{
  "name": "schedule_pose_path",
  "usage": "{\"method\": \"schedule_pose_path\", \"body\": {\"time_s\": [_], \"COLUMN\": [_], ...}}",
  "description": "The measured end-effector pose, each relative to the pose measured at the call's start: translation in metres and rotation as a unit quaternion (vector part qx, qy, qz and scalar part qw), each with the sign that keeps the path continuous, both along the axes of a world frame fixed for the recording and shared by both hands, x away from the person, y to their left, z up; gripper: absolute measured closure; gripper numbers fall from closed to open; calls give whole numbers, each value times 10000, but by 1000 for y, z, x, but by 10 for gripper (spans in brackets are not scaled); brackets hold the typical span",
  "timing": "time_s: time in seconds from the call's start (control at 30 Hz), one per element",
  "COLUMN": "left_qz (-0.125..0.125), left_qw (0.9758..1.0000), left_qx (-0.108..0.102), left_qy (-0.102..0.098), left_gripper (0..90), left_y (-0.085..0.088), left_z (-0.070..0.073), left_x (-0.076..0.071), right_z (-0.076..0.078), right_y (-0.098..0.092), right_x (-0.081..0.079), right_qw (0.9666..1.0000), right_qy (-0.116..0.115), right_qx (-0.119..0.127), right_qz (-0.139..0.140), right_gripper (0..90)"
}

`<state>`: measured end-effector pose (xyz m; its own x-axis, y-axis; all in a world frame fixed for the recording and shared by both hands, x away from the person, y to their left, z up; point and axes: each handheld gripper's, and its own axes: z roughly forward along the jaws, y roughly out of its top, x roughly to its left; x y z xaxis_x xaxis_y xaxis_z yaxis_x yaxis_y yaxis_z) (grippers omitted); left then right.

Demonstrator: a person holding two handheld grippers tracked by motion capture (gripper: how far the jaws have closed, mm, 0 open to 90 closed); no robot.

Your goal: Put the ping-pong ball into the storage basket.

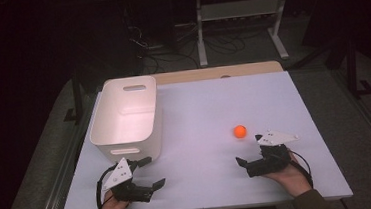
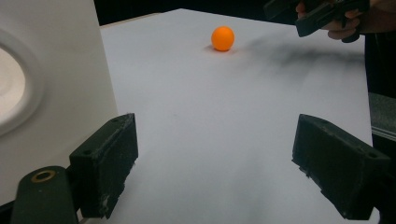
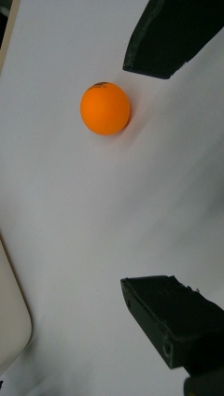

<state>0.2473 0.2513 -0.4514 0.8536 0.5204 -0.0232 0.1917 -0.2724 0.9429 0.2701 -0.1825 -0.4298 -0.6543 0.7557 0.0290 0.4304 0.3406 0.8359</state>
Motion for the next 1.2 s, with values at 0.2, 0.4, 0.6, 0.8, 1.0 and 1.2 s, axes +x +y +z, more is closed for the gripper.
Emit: {"method": "schedule_pose_path", "body": {"time_s": [0.2,0.4,0.6,0.8,1.0,1.2], "left_qz": [1,7,12,18,26,24], "left_qw": [10000,10000,10000,10000,10000,10000], "left_qx": [-2,-2,-10,-21,-46,-49], "left_qy": [3,5,14,11,19,13], "left_gripper": [141,141,141,141,141,141], "left_y": [0,0,0,0,0,0], "left_z": [0,0,0,0,0,0], "left_x": [0,0,0,0,0,0], "right_z": [-1,0,0,0,1,2], "right_y": [1,1,3,5,6,7], "right_x": [2,7,11,14,16,19], "right_qw": [10000,10000,10000,10000,10000,10000], "right_qy": [20,3,-12,6,-8,1], "right_qx": [13,51,45,48,64,74], "right_qz": [-8,-17,3,7,9,10], "right_gripper": [0,0,0,0,0,0]}}
